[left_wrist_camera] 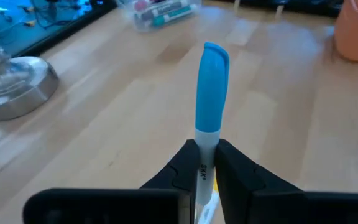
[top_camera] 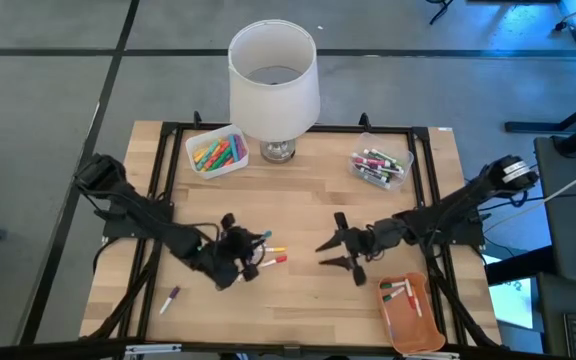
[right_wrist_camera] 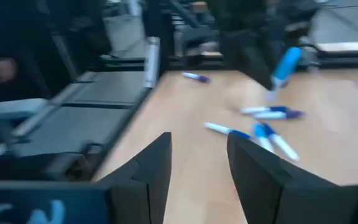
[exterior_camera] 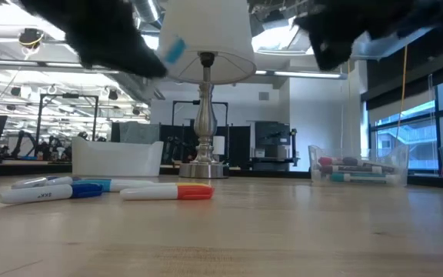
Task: Pick & Place Markers
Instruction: Put the light blue mini marker into the orange bin
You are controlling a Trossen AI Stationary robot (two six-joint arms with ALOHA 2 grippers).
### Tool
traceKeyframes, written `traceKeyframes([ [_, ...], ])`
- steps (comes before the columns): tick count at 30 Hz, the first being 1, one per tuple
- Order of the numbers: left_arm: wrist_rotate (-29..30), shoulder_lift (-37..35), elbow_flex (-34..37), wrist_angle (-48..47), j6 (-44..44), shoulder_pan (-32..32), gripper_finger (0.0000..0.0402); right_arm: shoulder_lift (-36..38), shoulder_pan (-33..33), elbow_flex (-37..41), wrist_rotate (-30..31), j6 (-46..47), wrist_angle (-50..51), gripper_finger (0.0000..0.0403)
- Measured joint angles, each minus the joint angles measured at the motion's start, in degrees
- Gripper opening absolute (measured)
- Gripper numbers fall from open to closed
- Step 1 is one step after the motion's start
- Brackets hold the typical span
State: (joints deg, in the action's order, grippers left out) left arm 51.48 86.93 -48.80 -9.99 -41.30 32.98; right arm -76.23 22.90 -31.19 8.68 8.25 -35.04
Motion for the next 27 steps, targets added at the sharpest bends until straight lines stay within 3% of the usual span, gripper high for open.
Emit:
traceKeyframes([
  [6, -8.0, 4.2, 1.4, 17.8, 11.1, -6.4, 0.0034, -3.8, -1.1, 0.2, 8.2, -3.0, -5.4, 0.0154],
  [13, -12.4, 10.1, 1.5, 32.6, 16.5, -9.6, 0.0037, -4.7, -0.9, 0.1, 8.2, -2.9, -9.9, 0.0154],
  [27, -9.0, 17.1, 1.5, 43.2, 16.5, -9.1, 0.0036, -5.8, -1.7, 0.1, 8.3, -3.8, -15.0, 0.0154],
])
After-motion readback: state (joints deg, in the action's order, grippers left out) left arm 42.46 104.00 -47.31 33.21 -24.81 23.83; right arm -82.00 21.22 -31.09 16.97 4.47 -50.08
